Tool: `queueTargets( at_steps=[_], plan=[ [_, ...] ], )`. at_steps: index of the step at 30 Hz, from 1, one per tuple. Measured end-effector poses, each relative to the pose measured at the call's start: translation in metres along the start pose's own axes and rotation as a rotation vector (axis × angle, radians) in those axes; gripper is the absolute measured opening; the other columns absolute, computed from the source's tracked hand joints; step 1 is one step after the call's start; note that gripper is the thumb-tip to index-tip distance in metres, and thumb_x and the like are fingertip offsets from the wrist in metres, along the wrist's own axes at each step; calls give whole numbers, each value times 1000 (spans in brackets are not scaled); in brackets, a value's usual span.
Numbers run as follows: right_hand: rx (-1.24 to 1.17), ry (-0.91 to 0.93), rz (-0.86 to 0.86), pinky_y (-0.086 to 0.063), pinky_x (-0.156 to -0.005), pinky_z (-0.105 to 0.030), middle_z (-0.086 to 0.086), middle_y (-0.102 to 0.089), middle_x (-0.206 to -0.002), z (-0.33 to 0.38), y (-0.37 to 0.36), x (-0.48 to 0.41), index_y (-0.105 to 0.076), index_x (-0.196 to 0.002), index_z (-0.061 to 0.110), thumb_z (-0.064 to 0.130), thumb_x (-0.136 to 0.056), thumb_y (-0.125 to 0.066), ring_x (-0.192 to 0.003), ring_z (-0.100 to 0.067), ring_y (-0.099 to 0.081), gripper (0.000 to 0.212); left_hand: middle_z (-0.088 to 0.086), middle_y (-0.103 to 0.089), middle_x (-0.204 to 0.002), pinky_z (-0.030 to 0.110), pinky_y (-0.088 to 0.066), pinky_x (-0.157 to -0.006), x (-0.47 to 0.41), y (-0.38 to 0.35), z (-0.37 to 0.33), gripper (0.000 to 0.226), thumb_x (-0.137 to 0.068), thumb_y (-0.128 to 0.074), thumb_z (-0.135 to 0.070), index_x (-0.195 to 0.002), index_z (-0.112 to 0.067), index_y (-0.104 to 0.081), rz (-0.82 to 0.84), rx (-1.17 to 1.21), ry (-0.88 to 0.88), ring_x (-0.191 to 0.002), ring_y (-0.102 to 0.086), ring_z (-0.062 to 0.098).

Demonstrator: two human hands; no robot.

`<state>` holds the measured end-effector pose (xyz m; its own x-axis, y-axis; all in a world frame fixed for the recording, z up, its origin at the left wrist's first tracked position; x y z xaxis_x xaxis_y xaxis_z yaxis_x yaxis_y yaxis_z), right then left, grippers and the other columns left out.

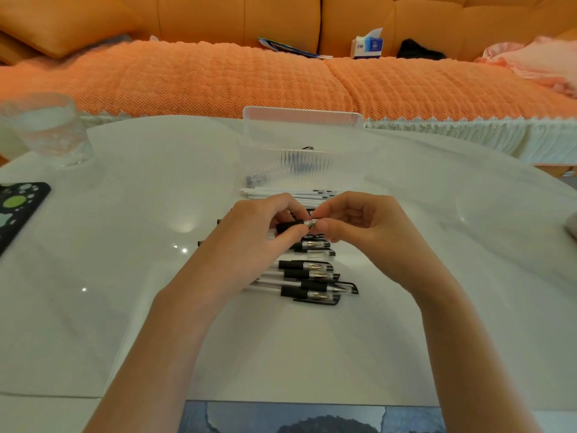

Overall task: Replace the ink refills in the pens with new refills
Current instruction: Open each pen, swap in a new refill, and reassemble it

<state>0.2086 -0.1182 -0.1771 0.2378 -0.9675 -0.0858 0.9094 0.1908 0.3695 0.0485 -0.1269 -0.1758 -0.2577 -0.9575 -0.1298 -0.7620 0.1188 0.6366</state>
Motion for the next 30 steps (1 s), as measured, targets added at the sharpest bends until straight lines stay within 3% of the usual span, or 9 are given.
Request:
queueTargets(
  at_steps=[6, 9, 14, 18, 21, 24, 26, 30],
  plan=[
    [122, -40, 2, -51, -68, -28, 3, -72, -75, -5, -5, -2, -69, -86, 17, 32, -90, -56, -64, -6, -60, 20, -15, -68, -83, 25, -50, -85, -1, 1, 0, 17, -83, -68, -30, -97, -32, -58, -15, 36, 6, -84, -60, -5],
    [100, -19, 0, -51, -66, -23, 9, -70, -75, -2, -2, -1, -69, -92, 21, 33, -87, -60, -64, -5, -60, 16, -16, -67, -83, 21, -48, -86, -1, 0, -1, 20, -83, -69, -30, -98, -30, -56, 1, 26, 13, -86, -58, -8],
    [59, -17, 43, -52, -67, -22, 1, -70, -77, -3, -4, -1, -69, -86, 15, 21, -81, -70, -66, -7, -62, 8, -18, -66, -82, 9, -43, -78, 0, 1, 0, 20, -81, -69, -35, -94, -34, -54, -2, -6, 9, -86, -55, -13],
    [172, -57, -7, -42, -64, -20, 5, -70, -70, -6, -6, -2, -71, -78, 16, 45, -89, -52, -55, -2, -56, 36, -16, -67, -82, 7, -42, -72, -1, 2, -1, 19, -80, -72, -27, -88, -33, -56, -15, 4, 8, -83, -58, -8],
    [130, -41, -25, -46, -64, -25, 5, -71, -78, -3, -3, -1, -69, -87, 20, 56, -80, -48, -59, -6, -59, 42, -16, -67, -82, 3, -41, -71, -1, 2, -1, 19, -80, -72, -26, -87, -33, -57, -15, -1, 8, -84, -58, -9],
    [130, -20, 29, -52, -67, -28, 6, -70, -82, -2, -3, -1, -67, -89, 22, 42, -77, -67, -64, -10, -62, 23, -15, -67, -83, 7, -44, -72, -1, 3, -1, 16, -79, -72, -29, -88, -31, -58, -24, 15, 1, -83, -59, -6],
    [136, -15, 47, -52, -68, -29, 4, -70, -80, -4, -5, -1, -67, -86, 19, 31, -81, -69, -64, -10, -61, 13, -15, -67, -83, 10, -45, -74, -1, 3, -1, 16, -79, -72, -30, -87, -32, -58, -20, 17, -6, -84, -60, -5],
    [191, -32, 24, -46, -64, -23, 7, -70, -76, -5, -5, -1, -68, -80, 22, 41, -85, -61, -62, -5, -59, 21, -14, -67, -86, 13, -46, -77, -1, 3, -1, 15, -81, -71, -27, -88, -32, -58, -28, 16, -4, -85, -60, -4]
  ],
)
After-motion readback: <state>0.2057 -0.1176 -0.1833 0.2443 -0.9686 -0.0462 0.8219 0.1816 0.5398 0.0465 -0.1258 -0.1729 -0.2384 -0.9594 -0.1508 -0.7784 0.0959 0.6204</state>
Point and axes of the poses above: each hand's wrist, its own x-axis away from the middle knuckle, its own y-axis out of the back of the hand, z = x × y, the point moved 4 cm from there along -x, towards the middle knuckle
